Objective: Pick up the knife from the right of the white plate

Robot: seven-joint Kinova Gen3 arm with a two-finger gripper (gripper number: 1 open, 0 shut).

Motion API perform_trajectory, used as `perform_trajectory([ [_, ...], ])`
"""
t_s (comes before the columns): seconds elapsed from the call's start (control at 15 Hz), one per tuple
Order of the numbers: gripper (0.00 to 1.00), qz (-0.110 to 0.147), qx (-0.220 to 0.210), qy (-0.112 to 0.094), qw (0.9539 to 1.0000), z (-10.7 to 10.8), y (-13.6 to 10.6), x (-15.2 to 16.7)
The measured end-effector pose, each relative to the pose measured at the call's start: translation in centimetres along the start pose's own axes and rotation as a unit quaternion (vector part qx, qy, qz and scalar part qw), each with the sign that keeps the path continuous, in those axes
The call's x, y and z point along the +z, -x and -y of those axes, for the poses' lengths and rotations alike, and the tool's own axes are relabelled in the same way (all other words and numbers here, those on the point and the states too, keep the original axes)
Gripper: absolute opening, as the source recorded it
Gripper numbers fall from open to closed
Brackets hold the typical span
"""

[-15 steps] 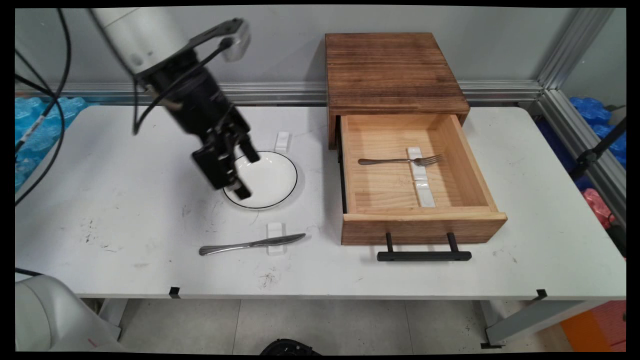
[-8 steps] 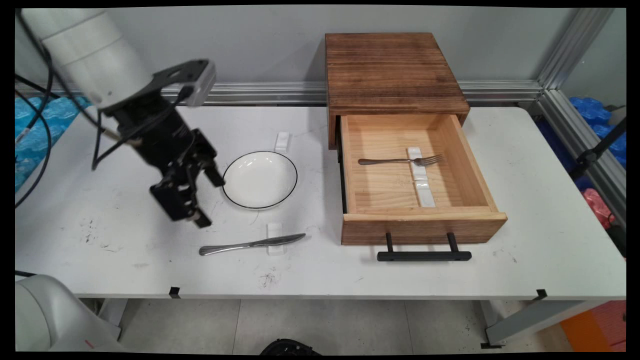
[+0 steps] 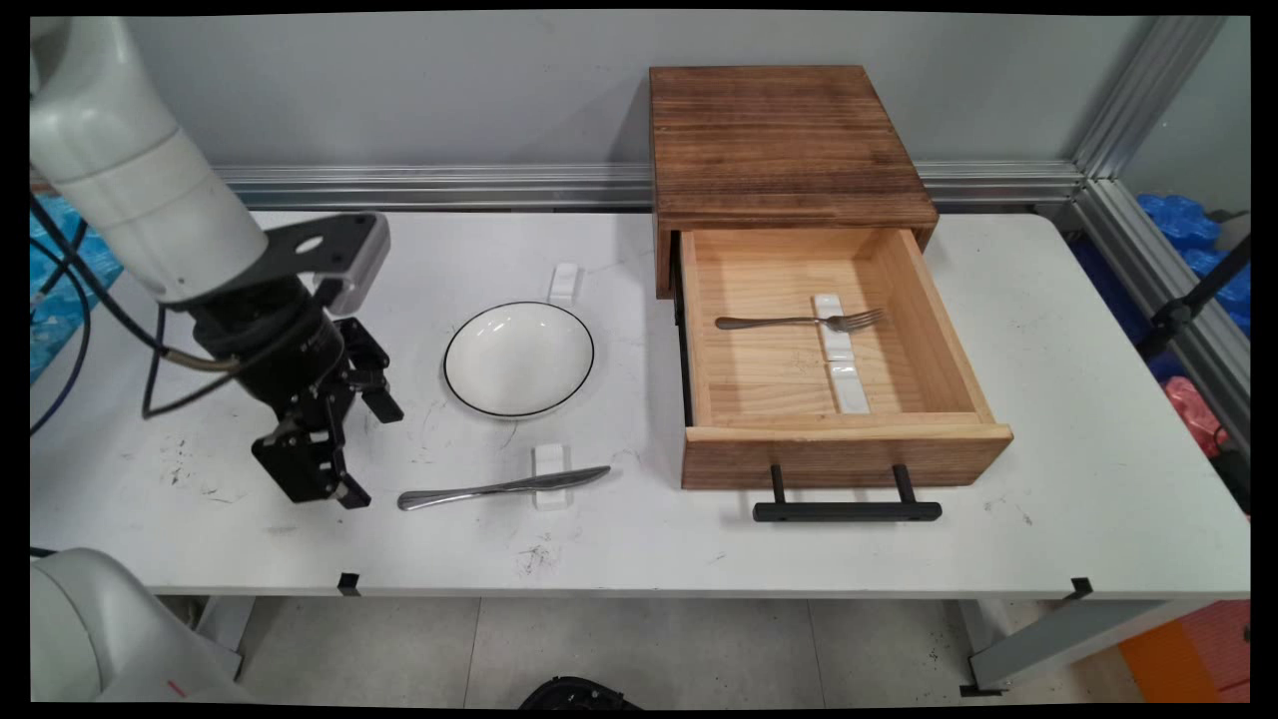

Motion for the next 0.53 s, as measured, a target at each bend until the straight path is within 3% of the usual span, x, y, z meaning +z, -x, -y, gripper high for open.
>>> perform_trajectory([
  [0.53, 1.0, 0.009, -0.013, -0.036, 0.9992, 0.7, 0.3, 3.7],
])
